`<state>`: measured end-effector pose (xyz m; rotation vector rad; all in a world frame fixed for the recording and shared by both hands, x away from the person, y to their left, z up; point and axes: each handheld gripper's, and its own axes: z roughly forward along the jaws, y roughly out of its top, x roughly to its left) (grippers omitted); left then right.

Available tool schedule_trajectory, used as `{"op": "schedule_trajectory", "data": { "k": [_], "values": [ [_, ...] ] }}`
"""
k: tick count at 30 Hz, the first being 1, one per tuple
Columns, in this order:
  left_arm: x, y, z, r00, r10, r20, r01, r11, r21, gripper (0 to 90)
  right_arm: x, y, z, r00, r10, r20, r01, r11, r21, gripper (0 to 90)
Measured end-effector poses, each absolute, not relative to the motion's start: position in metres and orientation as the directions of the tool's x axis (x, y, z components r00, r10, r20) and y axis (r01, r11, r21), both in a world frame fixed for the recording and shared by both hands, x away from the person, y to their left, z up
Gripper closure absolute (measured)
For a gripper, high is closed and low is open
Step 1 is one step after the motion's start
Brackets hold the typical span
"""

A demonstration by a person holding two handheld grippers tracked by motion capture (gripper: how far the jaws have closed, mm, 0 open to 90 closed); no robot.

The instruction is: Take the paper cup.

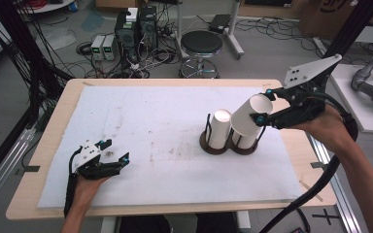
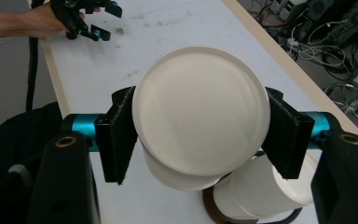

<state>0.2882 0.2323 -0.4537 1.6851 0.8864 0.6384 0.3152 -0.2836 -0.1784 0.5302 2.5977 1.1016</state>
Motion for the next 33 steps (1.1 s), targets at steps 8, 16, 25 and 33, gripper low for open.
{"op": "schedule_trajectory", "data": {
  "k": [8, 16, 25, 33],
  "values": [
    [0.288, 0.232, -0.454, 0.581, 0.814, -0.013, 0.235, -0.152, 0.96, 15.3, 0.308, -0.279, -0.191, -0.911, 0.404, -0.082, 0.208, 0.623, 0.754, 34.9],
    [0.288, 0.232, -0.454, 0.579, 0.815, -0.011, 0.235, -0.154, 0.96, 15.3, 0.305, -0.277, -0.209, -0.917, 0.396, -0.041, 0.212, 0.572, 0.793, 34.9],
    [0.286, 0.231, -0.454, 0.575, 0.818, -0.001, 0.221, -0.154, 0.963, 15.3, 0.308, -0.273, -0.227, -0.926, 0.377, -0.007, 0.218, 0.549, 0.807, 34.9],
    [0.287, 0.233, -0.454, 0.577, 0.817, -0.012, 0.228, -0.147, 0.963, 15.3, 0.309, -0.267, -0.241, -0.933, 0.36, 0.018, 0.225, 0.542, 0.81, 34.9]
  ]
}}
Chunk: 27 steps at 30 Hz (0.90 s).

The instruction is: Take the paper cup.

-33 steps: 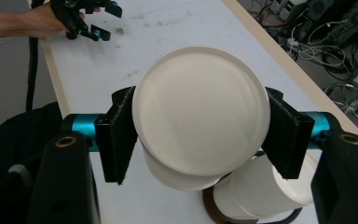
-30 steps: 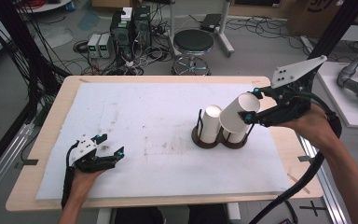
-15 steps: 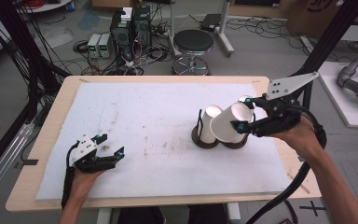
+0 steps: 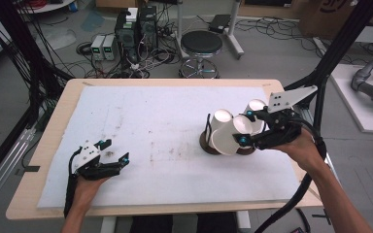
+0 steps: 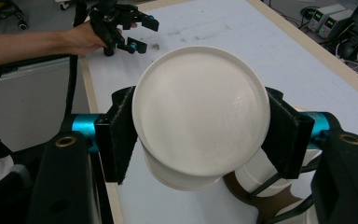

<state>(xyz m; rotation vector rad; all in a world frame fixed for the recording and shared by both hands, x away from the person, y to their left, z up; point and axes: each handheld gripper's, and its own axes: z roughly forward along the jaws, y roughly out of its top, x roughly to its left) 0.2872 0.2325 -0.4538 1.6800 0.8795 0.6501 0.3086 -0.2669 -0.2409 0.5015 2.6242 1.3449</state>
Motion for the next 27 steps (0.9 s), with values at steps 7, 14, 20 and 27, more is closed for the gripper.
{"op": "schedule_trajectory", "data": {
  "k": [7, 14, 20, 27],
  "values": [
    [0.287, 0.233, -0.454, 0.578, 0.816, -0.015, 0.229, -0.144, 0.963, 15.3, 0.311, -0.26, -0.249, -0.937, 0.347, 0.031, 0.226, 0.539, 0.812, 34.9],
    [0.287, 0.233, -0.454, 0.578, 0.816, -0.021, 0.232, -0.14, 0.963, 15.3, 0.314, -0.258, -0.254, -0.939, 0.343, 0.041, 0.23, 0.532, 0.815, 34.9],
    [0.287, 0.233, -0.454, 0.577, 0.817, -0.02, 0.23, -0.138, 0.963, 15.3, 0.315, -0.255, -0.258, -0.937, 0.344, 0.055, 0.244, 0.535, 0.809, 34.9],
    [0.287, 0.233, -0.454, 0.576, 0.817, -0.021, 0.23, -0.137, 0.963, 15.3, 0.317, -0.253, -0.269, -0.939, 0.337, 0.069, 0.252, 0.538, 0.804, 34.9]
  ]
}}
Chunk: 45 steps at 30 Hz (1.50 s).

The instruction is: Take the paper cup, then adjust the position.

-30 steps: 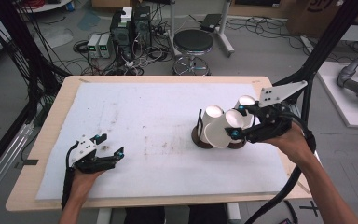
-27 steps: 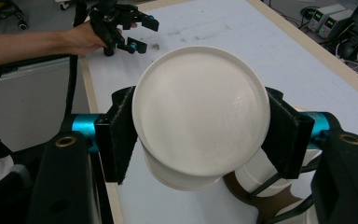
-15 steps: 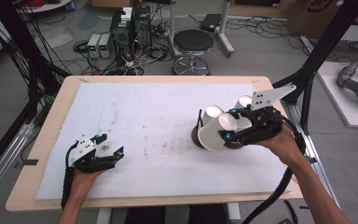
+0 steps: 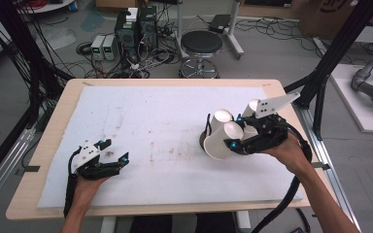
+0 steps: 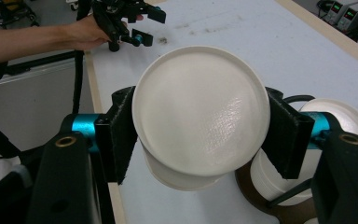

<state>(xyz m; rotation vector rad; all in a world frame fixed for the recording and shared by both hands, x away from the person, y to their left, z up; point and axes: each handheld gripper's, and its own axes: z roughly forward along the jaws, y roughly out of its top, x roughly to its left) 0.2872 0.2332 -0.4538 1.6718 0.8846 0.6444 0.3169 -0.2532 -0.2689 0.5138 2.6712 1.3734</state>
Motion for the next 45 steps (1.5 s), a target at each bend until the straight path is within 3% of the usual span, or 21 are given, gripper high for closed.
{"op": "schedule_trajectory", "data": {
  "k": [45],
  "values": [
    [0.288, 0.234, -0.454, 0.57, 0.821, -0.033, 0.238, -0.127, 0.963, 15.3, 0.32, -0.261, -0.283, -0.934, 0.344, 0.093, 0.273, 0.521, 0.808, 34.9]
  ]
}}
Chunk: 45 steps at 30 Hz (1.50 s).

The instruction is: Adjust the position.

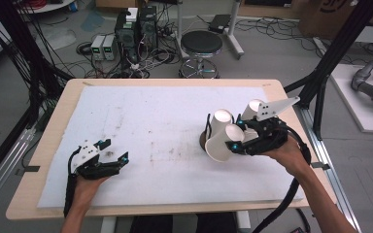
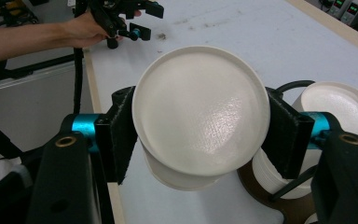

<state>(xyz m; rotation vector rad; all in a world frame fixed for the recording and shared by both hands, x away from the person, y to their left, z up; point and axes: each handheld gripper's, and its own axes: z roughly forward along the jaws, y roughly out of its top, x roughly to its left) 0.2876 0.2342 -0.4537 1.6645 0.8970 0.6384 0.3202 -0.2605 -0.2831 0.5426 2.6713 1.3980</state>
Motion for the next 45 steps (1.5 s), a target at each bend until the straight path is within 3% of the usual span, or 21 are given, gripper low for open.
{"op": "schedule_trajectory", "data": {
  "k": [9, 17, 31, 45],
  "values": [
    [0.29, 0.235, -0.452, 0.577, 0.815, -0.048, 0.259, -0.127, 0.957, 14.2, 0.321, -0.26, -0.284, -0.935, 0.341, 0.101, 0.275, 0.511, 0.814, 34.9],
    [0.289, 0.237, -0.434, 0.603, 0.797, -0.011, 0.213, -0.148, 0.966, 14.2, 0.324, -0.258, -0.283, -0.938, 0.33, 0.101, 0.266, 0.505, 0.821, 34.9],
    [0.296, 0.232, -0.388, 0.767, 0.641, -0.025, 0.184, -0.183, 0.966, 14.0, 0.326, -0.249, -0.276, -0.95, 0.294, 0.109, 0.247, 0.49, 0.836, 34.9],
    [0.303, 0.224, -0.369, 0.883, 0.46, -0.091, 0.197, -0.188, 0.962, 14.1, 0.331, -0.238, -0.273, -0.958, 0.26, 0.12, 0.236, 0.478, 0.846, 34.9]
  ]
}}
